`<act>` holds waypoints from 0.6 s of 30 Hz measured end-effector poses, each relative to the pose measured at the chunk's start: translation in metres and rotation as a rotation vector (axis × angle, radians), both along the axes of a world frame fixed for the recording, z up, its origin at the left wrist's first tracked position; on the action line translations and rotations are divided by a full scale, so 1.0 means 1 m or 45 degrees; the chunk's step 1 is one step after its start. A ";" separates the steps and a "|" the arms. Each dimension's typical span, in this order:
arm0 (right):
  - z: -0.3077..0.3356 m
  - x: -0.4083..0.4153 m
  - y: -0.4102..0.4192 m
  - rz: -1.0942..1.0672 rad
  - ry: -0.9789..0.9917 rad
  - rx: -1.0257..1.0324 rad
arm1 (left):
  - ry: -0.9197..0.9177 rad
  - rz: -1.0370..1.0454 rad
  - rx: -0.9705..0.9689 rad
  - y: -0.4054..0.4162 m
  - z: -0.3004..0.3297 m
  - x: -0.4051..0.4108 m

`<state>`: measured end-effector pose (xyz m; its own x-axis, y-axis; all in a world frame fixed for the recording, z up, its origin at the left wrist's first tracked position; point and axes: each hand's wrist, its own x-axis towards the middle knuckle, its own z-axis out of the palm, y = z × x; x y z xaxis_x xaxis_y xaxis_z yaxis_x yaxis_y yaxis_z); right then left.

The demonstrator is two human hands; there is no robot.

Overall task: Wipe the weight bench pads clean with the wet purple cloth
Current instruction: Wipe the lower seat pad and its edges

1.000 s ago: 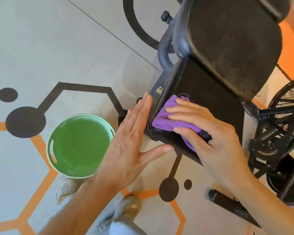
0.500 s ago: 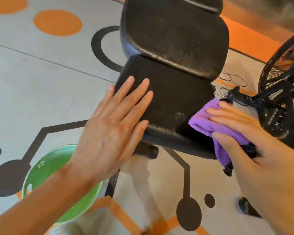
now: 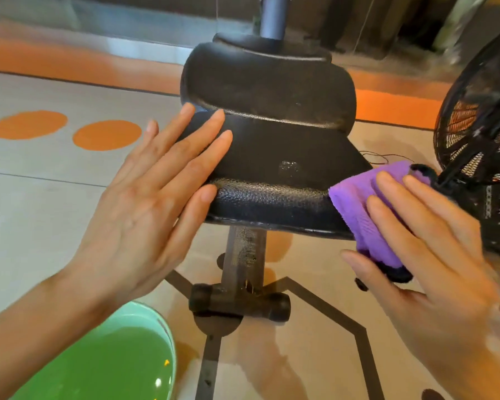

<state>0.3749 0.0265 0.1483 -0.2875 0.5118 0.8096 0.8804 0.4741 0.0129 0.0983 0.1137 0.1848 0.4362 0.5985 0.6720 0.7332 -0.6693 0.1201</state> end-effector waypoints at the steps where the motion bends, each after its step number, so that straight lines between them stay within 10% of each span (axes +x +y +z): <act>1: 0.013 -0.011 0.012 0.002 0.081 0.052 | -0.023 -0.018 0.016 0.001 -0.003 -0.002; 18: -0.004 -0.069 0.051 -0.258 -0.121 0.308 | -0.264 -0.102 0.132 0.021 -0.029 -0.011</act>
